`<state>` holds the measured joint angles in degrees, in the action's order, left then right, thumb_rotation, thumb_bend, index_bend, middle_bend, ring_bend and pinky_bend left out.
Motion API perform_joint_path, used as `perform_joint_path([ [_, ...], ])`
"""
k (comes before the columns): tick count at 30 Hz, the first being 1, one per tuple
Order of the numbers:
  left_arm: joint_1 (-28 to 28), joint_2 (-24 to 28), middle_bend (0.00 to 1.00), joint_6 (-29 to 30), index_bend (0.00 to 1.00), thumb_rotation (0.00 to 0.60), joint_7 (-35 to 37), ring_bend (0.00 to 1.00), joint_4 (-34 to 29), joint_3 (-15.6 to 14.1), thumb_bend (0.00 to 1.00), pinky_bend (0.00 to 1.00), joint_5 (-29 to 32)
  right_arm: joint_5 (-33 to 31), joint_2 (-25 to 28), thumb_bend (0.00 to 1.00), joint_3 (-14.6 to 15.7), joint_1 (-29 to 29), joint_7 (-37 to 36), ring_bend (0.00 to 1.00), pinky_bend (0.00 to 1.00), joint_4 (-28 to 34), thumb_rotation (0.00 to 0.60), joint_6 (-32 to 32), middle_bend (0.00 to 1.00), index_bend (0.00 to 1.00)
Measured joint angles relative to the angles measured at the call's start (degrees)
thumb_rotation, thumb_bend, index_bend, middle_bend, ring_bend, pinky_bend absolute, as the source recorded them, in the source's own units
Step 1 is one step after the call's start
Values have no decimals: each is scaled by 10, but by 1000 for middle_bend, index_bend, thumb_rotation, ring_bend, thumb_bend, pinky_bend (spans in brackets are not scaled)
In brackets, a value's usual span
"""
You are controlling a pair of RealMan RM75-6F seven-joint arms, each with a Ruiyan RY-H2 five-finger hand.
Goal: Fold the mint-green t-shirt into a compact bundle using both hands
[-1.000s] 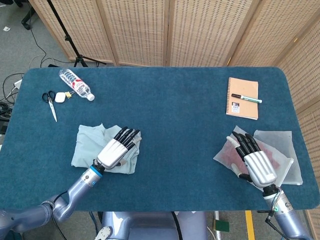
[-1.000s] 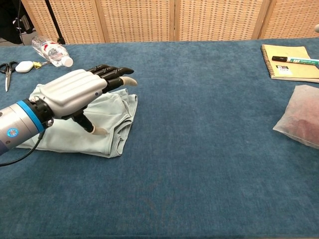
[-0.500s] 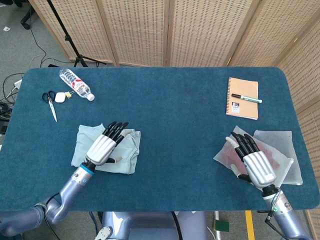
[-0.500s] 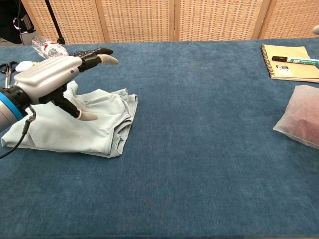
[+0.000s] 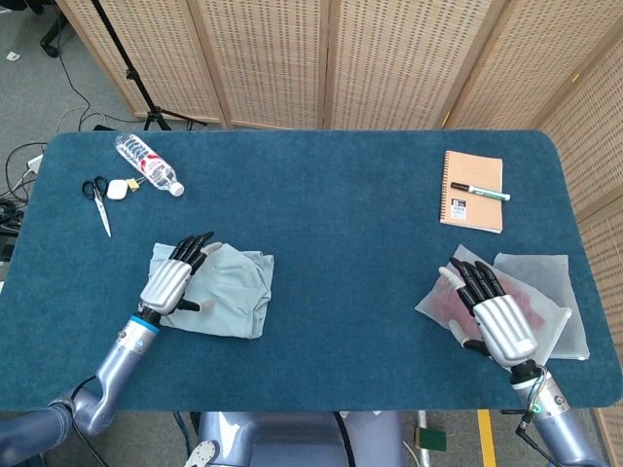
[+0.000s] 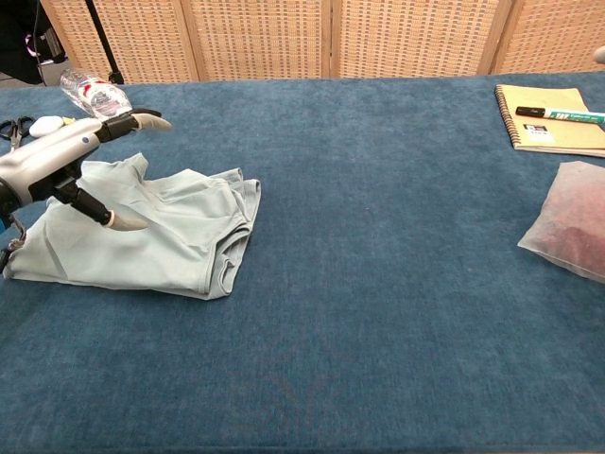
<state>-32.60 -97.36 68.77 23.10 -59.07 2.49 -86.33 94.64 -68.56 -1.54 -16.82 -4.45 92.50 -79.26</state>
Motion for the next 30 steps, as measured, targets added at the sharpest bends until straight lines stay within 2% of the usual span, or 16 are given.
perform_joint_path([
  [8, -2, -21, 0, -30, 0, 600, 224, 0, 51, -4, 0, 0, -2, -2, 0, 440, -1, 0, -3, 0, 0, -2, 600, 1, 0, 0],
  [14, -5, -42, 0, -48, 0, 600, 360, 0, 113, -9, 0, 0, -7, -3, -2, 440, -1, -2, 1, 0, 0, -3, 600, 5, 0, 0],
  [21, -8, -84, 0, -53, 0, 600, 407, 0, 207, -9, 0, 0, -9, -6, -6, 440, 0, -3, 9, 0, 0, -3, 600, 10, 0, 0],
  [30, -11, -141, 0, -43, 0, 600, 405, 0, 300, -10, 0, 0, -16, -10, -7, 440, -1, -4, 7, 0, 0, -6, 600, 14, 0, 0],
])
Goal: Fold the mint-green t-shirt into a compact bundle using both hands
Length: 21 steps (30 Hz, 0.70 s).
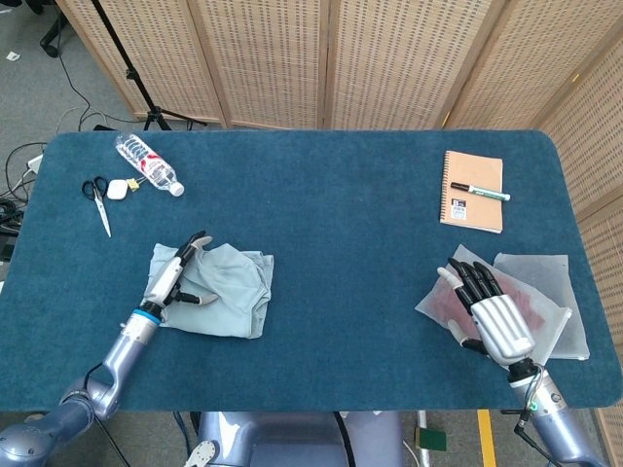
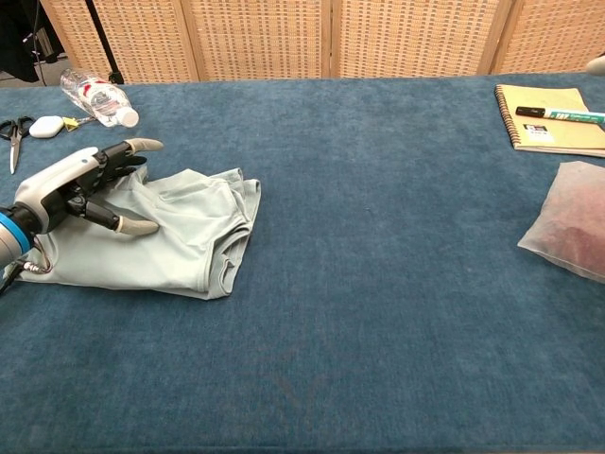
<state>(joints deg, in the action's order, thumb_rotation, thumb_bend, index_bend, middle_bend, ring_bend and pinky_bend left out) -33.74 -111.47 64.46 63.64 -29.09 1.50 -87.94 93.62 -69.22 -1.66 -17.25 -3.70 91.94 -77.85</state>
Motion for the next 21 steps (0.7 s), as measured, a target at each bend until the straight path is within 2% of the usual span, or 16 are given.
perform_joint_path([
  [5, 0, -13, 0, 10, 0, 600, 6, 0, 19, 1, 0, 0, -1, 0, 1, 440, 0, 1, -2, 0, 0, 0, 600, -2, 0, 0],
  [11, 2, -2, 0, 40, 0, 600, 30, 0, 3, 8, 0, 0, 0, 3, 2, 440, 1, 2, -4, 0, 0, 1, 600, -5, 0, 0],
  [17, 3, 28, 0, 63, 0, 600, 23, 0, -45, 14, 0, 0, -2, 6, 5, 440, 1, 3, -6, 0, 0, 4, 600, -9, 0, 0],
  [21, 3, 68, 0, 82, 0, 600, -10, 0, -114, 20, 0, 0, -5, 8, 7, 440, 1, 5, -9, 0, 0, 5, 600, -14, 0, 0],
])
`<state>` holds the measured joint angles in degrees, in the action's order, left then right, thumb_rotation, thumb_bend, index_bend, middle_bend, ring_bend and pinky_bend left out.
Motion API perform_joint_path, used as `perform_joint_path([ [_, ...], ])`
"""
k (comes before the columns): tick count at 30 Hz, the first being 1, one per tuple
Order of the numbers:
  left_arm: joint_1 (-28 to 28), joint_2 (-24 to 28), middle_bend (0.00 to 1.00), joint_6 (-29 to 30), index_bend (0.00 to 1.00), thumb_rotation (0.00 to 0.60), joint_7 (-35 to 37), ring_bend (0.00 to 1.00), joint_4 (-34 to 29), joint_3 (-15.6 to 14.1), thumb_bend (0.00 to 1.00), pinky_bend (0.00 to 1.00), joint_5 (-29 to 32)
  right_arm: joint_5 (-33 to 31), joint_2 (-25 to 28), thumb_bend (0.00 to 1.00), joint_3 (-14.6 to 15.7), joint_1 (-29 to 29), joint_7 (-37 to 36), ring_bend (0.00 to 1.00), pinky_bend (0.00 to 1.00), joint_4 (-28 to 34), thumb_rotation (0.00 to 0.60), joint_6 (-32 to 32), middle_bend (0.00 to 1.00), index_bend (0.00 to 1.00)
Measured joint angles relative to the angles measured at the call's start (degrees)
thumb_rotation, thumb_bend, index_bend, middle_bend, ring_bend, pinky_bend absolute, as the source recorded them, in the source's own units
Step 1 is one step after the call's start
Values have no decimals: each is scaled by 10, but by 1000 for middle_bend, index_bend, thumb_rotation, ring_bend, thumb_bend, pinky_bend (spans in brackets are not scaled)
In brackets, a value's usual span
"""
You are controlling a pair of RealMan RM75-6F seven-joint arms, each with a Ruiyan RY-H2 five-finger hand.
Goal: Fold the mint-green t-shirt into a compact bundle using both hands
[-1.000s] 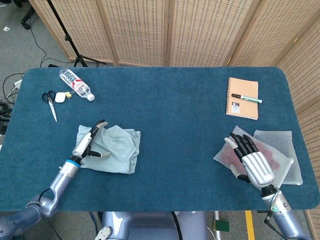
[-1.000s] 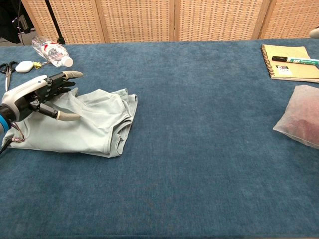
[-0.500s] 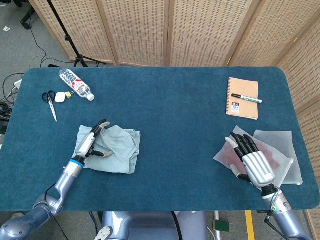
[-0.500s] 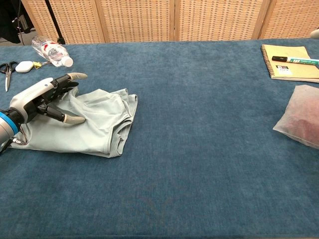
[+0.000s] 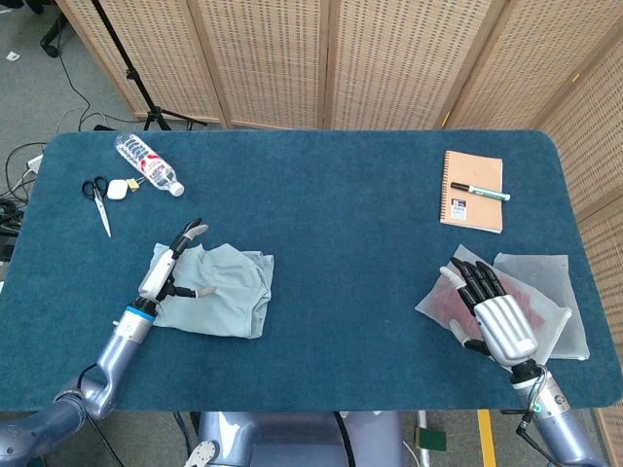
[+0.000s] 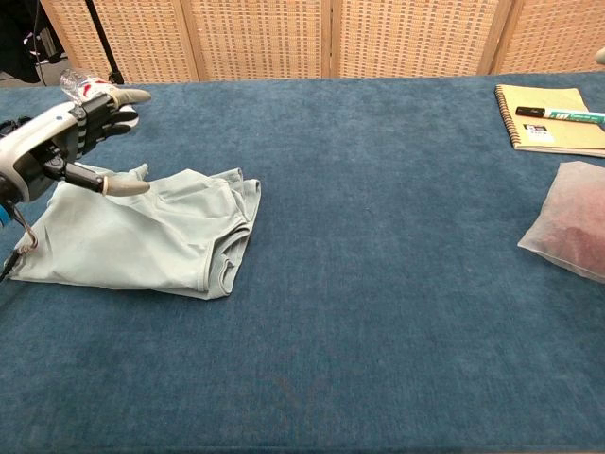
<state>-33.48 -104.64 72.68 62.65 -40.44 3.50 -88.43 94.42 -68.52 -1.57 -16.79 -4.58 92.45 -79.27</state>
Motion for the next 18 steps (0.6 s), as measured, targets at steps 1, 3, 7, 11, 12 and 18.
perform_joint_path([
  [1, 0, 12, 0, 4, 0, 600, -12, 0, -20, 1, 0, 0, 0, 1, 1, 440, 0, 0, -1, 0, 0, 0, 600, -1, 0, 0],
  [3, 1, 42, 0, 10, 0, 600, -46, 0, -73, 4, 0, 0, -1, 2, 2, 440, 0, 1, -2, 0, 0, 1, 600, -3, 0, 0],
  [7, 6, 106, 0, 20, 0, 600, -143, 0, -181, 9, 0, 0, 0, 5, 4, 440, 0, 2, -7, 0, 0, 2, 600, -8, 0, 0],
  [11, 19, 178, 0, 34, 0, 600, -273, 0, -272, 14, 0, 0, 8, 8, 8, 440, -1, 5, -15, 0, 0, 4, 600, -15, 0, 0],
  [12, 26, 204, 0, 39, 0, 600, -313, 0, -304, 15, 0, 0, 12, 8, 8, 440, -1, 5, -16, 0, 0, 4, 600, -16, 0, 0],
  [18, 96, 322, 0, 87, 0, 600, -468, 0, -428, 12, 0, 0, 44, 13, 12, 414, -1, 7, -25, 0, 0, 7, 600, -22, 0, 0],
])
